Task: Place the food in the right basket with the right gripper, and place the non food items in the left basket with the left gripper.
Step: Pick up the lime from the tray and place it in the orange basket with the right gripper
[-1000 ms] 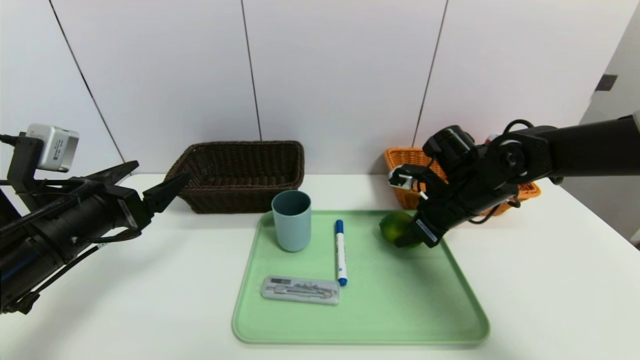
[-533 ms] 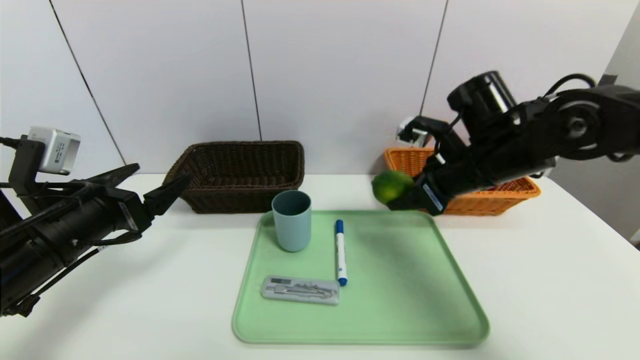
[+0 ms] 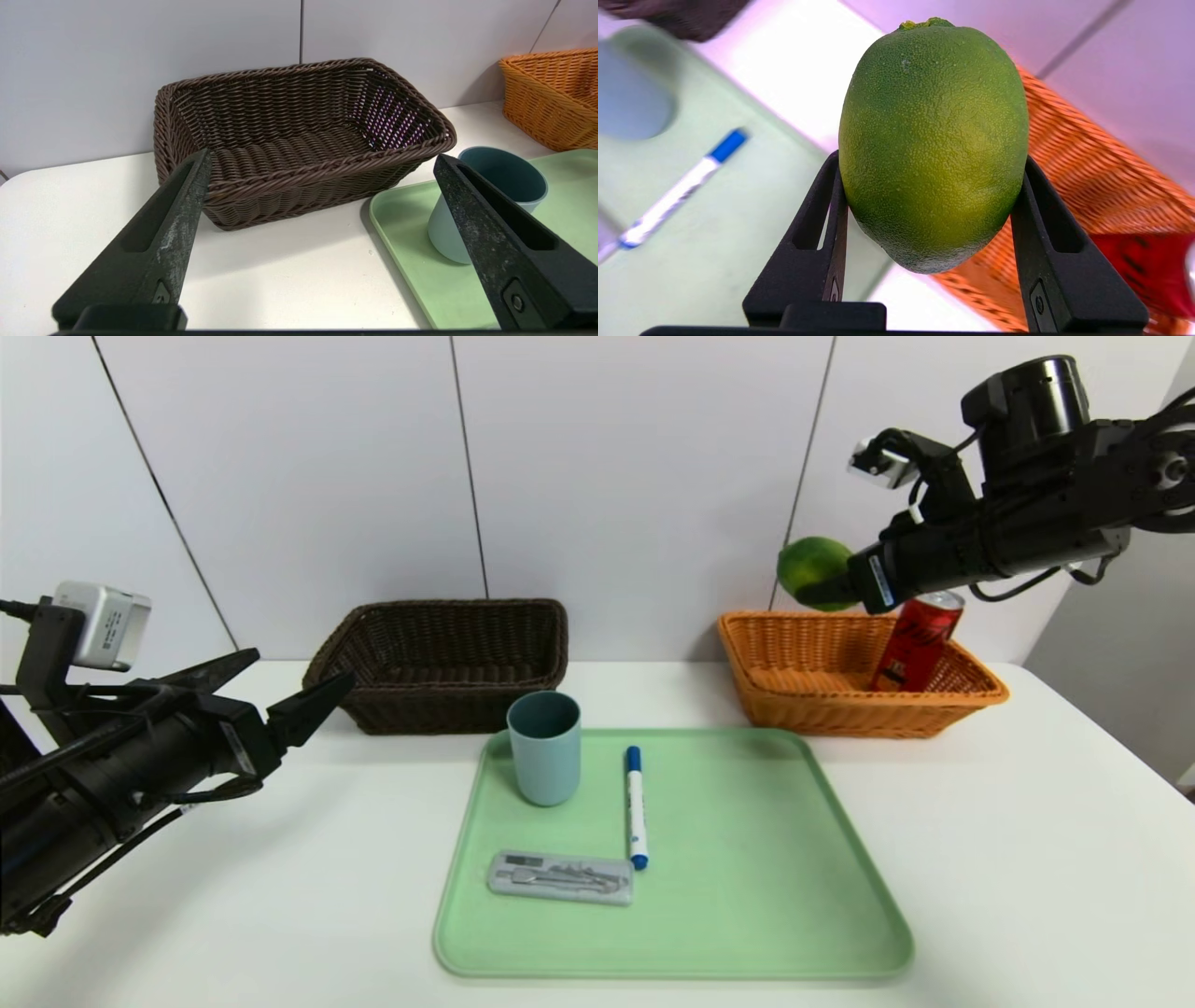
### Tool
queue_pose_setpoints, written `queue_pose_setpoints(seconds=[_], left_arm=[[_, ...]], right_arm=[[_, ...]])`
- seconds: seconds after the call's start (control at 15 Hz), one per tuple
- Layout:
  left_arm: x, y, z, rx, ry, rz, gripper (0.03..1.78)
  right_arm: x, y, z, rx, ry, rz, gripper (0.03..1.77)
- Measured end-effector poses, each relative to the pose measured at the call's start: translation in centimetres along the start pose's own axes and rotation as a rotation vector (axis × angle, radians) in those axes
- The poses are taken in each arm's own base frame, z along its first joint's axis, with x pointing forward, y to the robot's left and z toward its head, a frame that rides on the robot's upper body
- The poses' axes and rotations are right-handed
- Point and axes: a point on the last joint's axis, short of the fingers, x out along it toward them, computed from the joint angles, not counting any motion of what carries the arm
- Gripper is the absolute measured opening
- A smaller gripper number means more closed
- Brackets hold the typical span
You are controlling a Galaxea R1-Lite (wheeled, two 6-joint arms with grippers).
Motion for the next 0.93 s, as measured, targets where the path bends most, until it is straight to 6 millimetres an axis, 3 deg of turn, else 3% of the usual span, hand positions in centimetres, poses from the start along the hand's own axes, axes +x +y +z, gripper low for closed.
queue_pose_setpoints(seconds=[0.27,0.67,0.93], left_arm=[[0.0,0.0,0.0,0.000,-0.002,0.000,1.69],[0.0,0.0,0.0,0.000,-0.003,0.001,1.69],[0.0,0.0,0.1,0.000,-0.003,0.001,1.69]], right_arm=[[3.2,-2.6,-2.3,0.053,0.095,-0.041,0.97],[8.7,-3.4,-5.2,0.052,0.211,-0.083,0.96],[11.1,-3.6,-6.3,0.047,0.252,-0.098,0.96]])
